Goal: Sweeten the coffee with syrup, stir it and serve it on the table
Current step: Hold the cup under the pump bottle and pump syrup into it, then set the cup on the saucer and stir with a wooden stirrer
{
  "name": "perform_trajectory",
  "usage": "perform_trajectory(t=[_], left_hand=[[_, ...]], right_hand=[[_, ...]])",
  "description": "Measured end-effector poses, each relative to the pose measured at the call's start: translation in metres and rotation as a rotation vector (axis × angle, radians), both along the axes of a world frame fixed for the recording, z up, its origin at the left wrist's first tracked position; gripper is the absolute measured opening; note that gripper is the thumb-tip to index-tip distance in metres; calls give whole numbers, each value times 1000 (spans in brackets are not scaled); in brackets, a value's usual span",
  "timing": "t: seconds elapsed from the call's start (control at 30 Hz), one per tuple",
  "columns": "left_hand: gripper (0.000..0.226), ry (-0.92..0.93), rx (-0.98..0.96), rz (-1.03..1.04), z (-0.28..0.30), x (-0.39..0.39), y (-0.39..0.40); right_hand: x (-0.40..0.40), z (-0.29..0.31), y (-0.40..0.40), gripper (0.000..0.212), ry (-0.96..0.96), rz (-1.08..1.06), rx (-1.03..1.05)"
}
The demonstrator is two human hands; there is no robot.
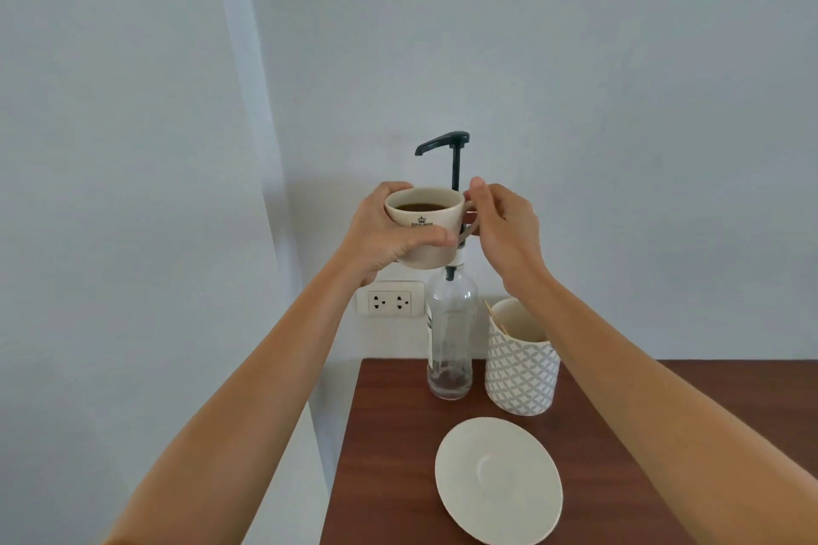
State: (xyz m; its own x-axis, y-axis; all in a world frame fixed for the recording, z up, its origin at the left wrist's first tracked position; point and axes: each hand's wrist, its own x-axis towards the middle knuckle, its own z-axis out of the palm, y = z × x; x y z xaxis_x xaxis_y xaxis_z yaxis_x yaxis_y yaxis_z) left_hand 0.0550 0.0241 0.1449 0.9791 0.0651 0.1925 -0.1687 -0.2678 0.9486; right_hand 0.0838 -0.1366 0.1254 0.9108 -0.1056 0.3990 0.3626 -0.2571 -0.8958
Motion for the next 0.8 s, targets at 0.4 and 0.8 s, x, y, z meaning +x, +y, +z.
perform_trajectory(t=[0.4,0.8], left_hand=[[96,-162,55,-57,-44,-21,-17],[91,-144,144,-91,-169,-60,-54]], right_hand=[[-30,-30,-28,44,19,193,23],[-69,-146,-67,36,216,192,72]])
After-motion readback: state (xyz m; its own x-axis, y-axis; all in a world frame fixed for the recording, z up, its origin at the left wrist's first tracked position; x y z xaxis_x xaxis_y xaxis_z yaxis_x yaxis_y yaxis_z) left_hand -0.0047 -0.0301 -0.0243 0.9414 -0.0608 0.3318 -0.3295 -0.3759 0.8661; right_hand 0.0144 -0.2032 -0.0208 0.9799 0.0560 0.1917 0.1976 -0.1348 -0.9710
